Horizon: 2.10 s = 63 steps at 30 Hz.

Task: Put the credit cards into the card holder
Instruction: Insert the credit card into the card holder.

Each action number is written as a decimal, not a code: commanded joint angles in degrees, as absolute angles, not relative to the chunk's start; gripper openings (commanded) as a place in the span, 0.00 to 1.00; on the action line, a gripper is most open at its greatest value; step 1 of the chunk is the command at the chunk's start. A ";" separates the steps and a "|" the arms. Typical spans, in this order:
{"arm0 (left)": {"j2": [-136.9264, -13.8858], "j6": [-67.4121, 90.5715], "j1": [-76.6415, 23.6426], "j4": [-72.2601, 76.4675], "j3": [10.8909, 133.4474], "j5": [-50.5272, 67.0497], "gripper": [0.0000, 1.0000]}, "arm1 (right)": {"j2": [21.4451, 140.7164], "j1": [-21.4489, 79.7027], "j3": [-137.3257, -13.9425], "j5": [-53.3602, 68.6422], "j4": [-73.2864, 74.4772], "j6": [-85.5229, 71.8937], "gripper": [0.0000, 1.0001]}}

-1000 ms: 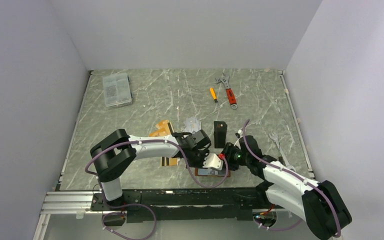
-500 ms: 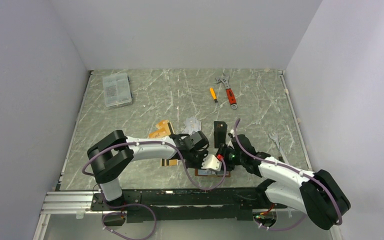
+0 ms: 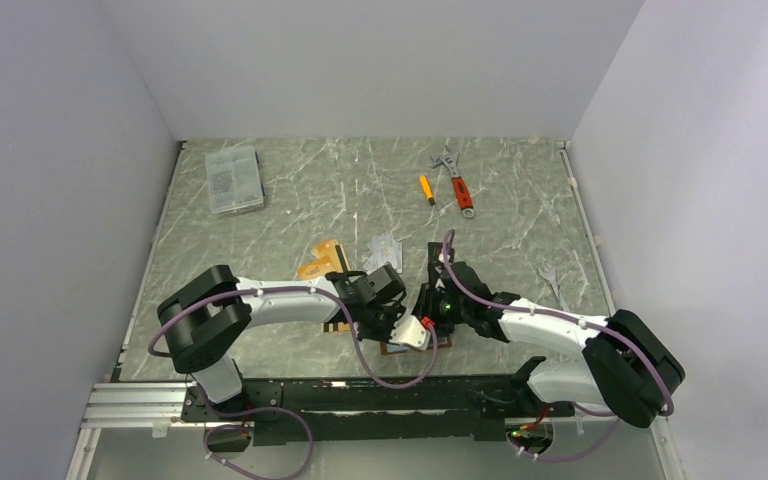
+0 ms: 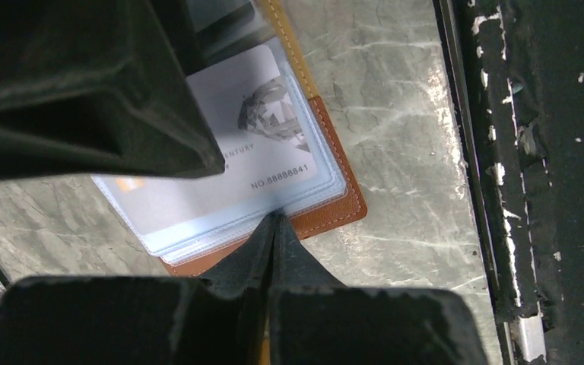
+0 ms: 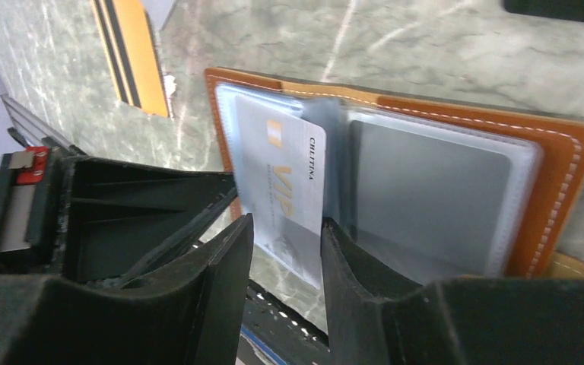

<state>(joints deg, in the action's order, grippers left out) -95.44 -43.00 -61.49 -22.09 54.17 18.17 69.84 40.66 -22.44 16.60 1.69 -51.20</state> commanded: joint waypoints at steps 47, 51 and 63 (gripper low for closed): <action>-92.98 -45.75 -56.18 -22.13 52.87 20.07 0.03 | 68.59 44.56 -31.59 7.02 12.49 -49.80 0.36; -90.04 -45.19 -53.24 -25.00 53.57 23.38 0.03 | 60.56 43.43 -31.39 3.97 19.18 -49.23 0.50; -88.35 -45.02 -50.94 -25.98 51.42 25.29 0.04 | 50.29 40.28 -21.28 1.00 22.95 -53.53 0.69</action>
